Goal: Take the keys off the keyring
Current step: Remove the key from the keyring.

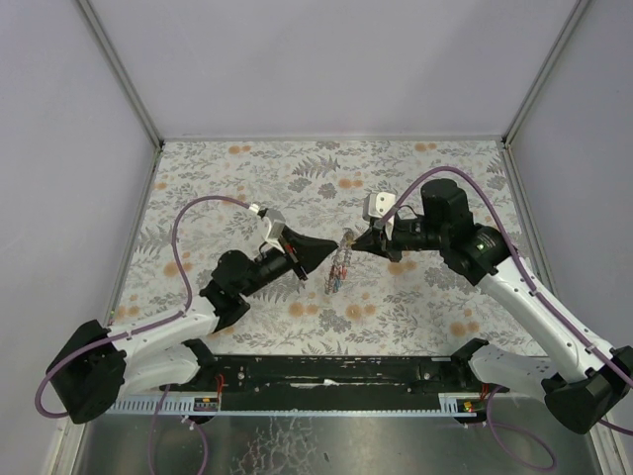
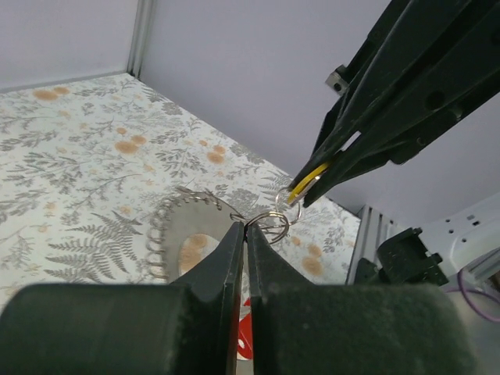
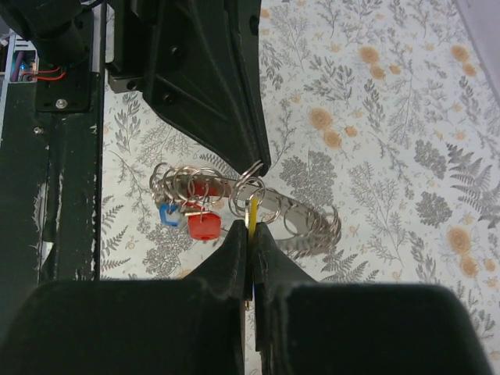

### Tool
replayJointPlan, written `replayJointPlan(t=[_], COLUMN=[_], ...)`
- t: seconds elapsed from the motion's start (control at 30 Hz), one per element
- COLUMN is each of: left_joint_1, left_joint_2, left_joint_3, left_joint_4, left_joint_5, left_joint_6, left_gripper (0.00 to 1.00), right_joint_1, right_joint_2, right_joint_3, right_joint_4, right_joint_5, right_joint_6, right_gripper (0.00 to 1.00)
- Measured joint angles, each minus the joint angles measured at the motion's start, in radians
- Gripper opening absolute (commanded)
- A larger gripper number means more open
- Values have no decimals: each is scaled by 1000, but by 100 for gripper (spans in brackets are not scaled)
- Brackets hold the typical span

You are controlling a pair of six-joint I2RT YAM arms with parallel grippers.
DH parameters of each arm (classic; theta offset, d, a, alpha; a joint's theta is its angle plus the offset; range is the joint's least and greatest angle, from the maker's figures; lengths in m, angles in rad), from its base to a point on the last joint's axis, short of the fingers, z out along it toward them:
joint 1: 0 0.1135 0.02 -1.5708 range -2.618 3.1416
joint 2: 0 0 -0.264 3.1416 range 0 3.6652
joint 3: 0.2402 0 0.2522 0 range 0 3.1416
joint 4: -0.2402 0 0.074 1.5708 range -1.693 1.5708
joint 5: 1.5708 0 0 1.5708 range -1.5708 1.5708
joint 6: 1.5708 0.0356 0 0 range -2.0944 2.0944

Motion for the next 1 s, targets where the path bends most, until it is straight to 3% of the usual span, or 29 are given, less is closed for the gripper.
replayJointPlan(t=[0.33,0.67,1.0], left_joint_1=[-96,-118,-126], left_joint_2=[31,61,61], left_joint_3=[-74,-124,-124], left_joint_4=[151,241,246], left_joint_5=[-212,-353,-409], left_joint_6=[-121,-211,-267], left_gripper=[0,0,0], right_joint_1=[0,-1,-1], right_joint_2=[13,16,18], right_joint_3=[-35,-35,-35], right_joint_4=[13,23,3], right_joint_5=[0,0,-4], right_joint_6=[45,21,-32], right_gripper=[0,0,0])
